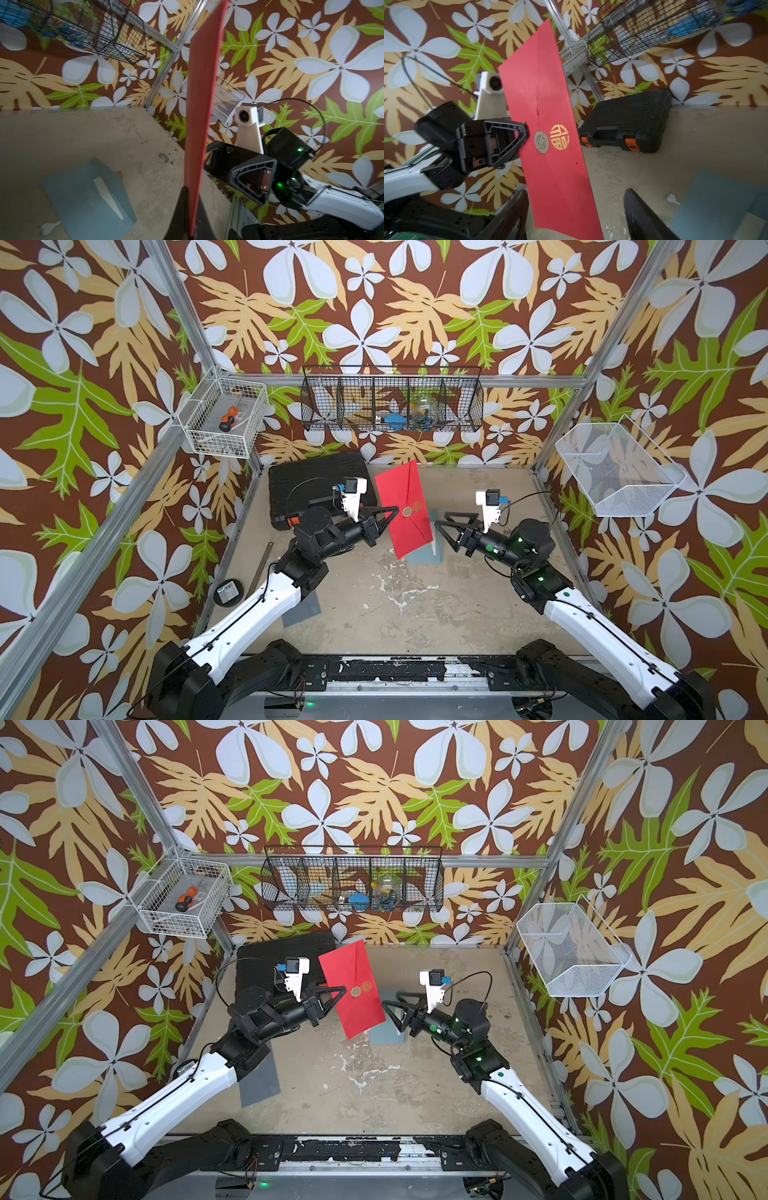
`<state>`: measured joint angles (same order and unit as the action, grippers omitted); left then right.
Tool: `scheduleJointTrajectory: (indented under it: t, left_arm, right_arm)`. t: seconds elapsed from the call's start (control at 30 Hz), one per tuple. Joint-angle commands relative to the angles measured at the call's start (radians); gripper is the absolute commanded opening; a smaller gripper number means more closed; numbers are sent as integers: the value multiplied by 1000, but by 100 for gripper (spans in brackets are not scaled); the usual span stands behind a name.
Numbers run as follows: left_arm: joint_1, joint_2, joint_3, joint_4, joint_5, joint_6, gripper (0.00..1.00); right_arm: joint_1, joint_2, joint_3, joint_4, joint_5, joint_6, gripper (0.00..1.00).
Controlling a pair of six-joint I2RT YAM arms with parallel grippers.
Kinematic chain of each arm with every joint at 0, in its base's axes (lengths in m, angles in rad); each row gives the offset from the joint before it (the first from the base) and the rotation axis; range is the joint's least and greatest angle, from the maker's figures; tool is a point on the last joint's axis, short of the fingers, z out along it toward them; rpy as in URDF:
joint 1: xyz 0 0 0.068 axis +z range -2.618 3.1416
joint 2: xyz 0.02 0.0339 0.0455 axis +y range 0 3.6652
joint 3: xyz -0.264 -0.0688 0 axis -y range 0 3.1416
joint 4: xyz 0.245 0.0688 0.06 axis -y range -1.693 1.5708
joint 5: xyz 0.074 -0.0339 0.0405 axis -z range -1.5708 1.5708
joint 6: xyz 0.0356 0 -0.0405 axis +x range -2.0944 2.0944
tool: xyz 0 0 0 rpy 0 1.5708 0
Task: Open the envelope
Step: Pick up the envelope from the center of the board, then open the envelope flap on the envelope.
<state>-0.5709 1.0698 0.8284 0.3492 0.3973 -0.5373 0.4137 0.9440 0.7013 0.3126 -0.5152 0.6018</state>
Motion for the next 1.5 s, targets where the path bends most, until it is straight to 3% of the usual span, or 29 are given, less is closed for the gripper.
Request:
scheduleJointTrajectory:
  t: [0.0, 0.17, 0.33, 0.47, 0.57, 0.83, 1.03, 1.17, 1.47]
  left_arm:
    - [-55, -26, 31, -183, -244, 173, 0]
    - [-171, -40, 58, -257, -490, 297, 0]
    - [-288, -27, 71, -272, -668, 388, 0]
    - [-320, -8, 65, -279, -664, 385, 0]
    - [-330, 8, 52, -279, -638, 363, 0]
    - [-341, 34, 2, -280, -574, 315, 0]
    - [-361, 59, 12, -302, -620, 338, 0]
    - [-383, 82, 30, -317, -695, 337, 0]
    - [-408, 116, 48, -328, -744, 332, 0]
  right_arm:
    - [0, -14, 58, -214, 269, -43, 74]
    - [-8, -17, 113, -275, 305, 21, 76]
    - [-38, -36, 54, -167, 208, 153, 71]
    - [-37, -13, 48, -137, 167, 187, 69]
    - [-31, 19, 96, -231, 182, 161, 67]
    - [129, 106, 231, -431, 407, 45, 63]
    - [243, 158, 308, -480, 545, 41, 60]
    - [290, 197, 347, -536, 649, 108, 61]
    - [323, 245, 377, -575, 667, 181, 63]
